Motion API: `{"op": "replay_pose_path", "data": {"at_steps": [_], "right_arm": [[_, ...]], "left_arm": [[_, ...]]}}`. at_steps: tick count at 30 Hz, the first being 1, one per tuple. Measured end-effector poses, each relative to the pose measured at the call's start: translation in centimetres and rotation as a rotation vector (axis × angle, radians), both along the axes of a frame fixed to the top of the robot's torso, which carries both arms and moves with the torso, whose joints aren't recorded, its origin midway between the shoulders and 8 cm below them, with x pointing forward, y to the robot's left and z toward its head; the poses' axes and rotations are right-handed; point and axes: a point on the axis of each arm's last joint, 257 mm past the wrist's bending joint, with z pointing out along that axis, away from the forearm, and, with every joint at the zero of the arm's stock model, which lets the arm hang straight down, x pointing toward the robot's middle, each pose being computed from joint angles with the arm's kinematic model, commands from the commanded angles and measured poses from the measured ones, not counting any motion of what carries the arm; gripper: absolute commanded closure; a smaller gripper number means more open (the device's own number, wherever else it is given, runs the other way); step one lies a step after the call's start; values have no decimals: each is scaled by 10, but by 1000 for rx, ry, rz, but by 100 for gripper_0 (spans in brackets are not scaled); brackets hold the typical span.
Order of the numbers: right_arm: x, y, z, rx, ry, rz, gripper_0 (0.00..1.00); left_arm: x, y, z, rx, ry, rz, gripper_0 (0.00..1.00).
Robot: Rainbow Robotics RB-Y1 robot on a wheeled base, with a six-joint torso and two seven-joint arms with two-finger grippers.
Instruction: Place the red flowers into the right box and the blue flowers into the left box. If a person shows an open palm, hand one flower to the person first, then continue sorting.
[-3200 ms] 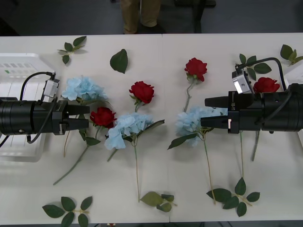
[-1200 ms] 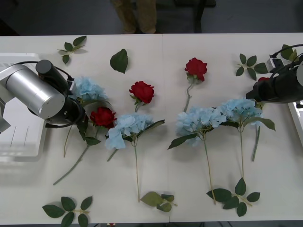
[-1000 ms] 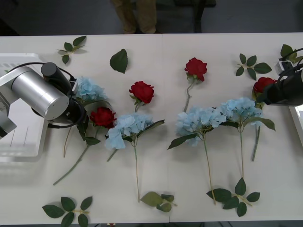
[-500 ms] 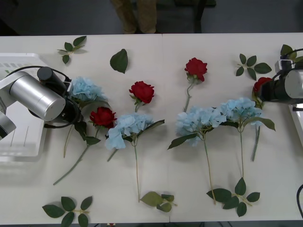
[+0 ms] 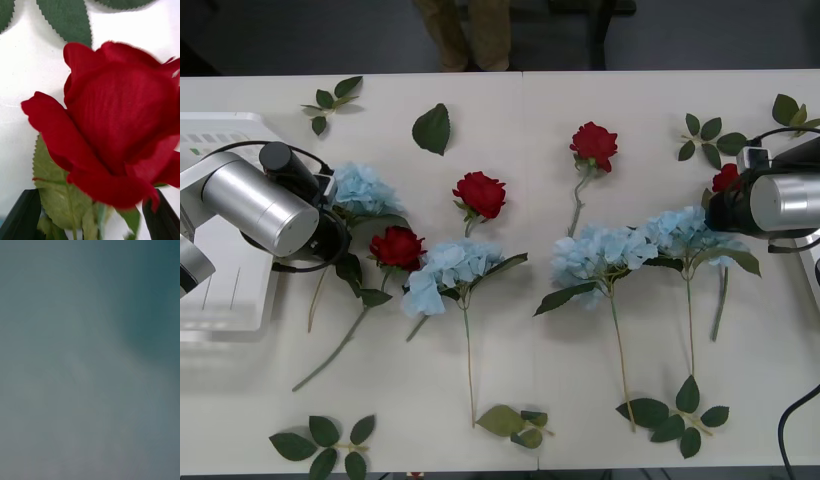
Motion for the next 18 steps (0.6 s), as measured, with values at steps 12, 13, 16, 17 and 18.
{"op": "replay_pose_path", "data": {"at_steps": [12, 13, 16, 17, 18], "right_arm": [[4, 3, -3, 14, -21, -3, 100], [4, 3, -3, 15, -21, -3, 100], [3, 2, -4, 21, -16, -9, 100], [1, 1, -4, 26, -8, -14, 100], [-3, 0, -4, 32, 12, -20, 100]], "left_arm": [[1, -9, -1, -20, -4, -8, 100], [1, -9, -1, -21, -4, -9, 100], [1, -10, -1, -22, -4, -9, 100], [1, -10, -1, -23, -3, -9, 100], [1, -11, -2, -26, -2, -9, 100]]}}
